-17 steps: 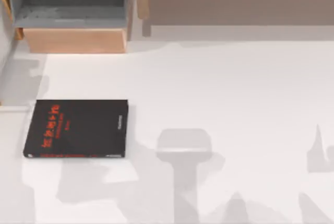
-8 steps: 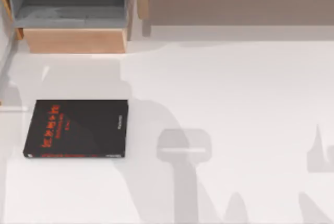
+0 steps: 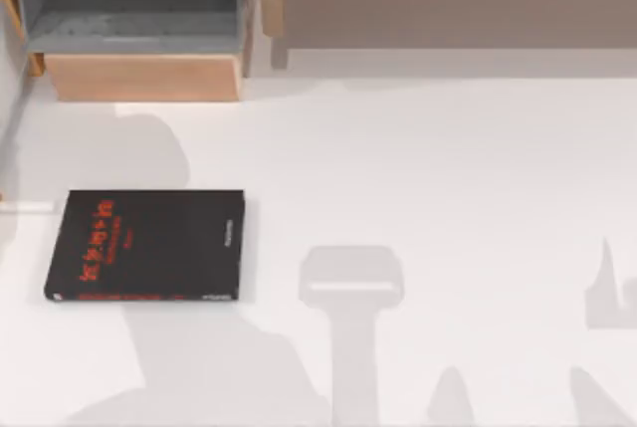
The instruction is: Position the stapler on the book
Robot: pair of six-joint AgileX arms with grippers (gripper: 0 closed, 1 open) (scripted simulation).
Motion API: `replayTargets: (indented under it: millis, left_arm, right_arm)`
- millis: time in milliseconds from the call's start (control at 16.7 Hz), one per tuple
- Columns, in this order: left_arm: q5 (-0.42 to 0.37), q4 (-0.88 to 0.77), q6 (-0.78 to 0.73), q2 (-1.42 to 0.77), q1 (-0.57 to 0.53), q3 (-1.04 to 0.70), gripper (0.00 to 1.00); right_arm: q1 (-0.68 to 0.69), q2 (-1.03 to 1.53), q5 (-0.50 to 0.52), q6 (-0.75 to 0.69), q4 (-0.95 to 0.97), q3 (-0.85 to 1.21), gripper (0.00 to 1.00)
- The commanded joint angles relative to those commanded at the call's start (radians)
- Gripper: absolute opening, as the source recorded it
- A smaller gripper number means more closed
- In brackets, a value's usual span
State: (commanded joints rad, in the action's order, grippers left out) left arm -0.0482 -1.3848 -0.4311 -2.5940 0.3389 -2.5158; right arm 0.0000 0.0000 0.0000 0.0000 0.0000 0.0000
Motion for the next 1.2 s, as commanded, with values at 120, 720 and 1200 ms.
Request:
replayTargets:
  millis: [120, 720, 1200]
  left_arm:
    - [-0.005, -0.011, -0.004, -0.029, -0.004, -0.035, 1.0]
    - [-0.005, 0.005, -0.007, -0.018, -0.001, -0.008, 1.0]
    - [-0.006, 0.071, -0.014, 0.009, 0.006, 0.087, 1.0]
  right_arm:
    - [0.0, 0.0, 0.0, 0.0, 0.0, 0.0, 1.0]
    - [0.0, 0.0, 0.0, 0.0, 0.0, 0.0, 1.0]
    - [0.0, 0.0, 0.0, 0.0, 0.0, 0.0, 1.0]
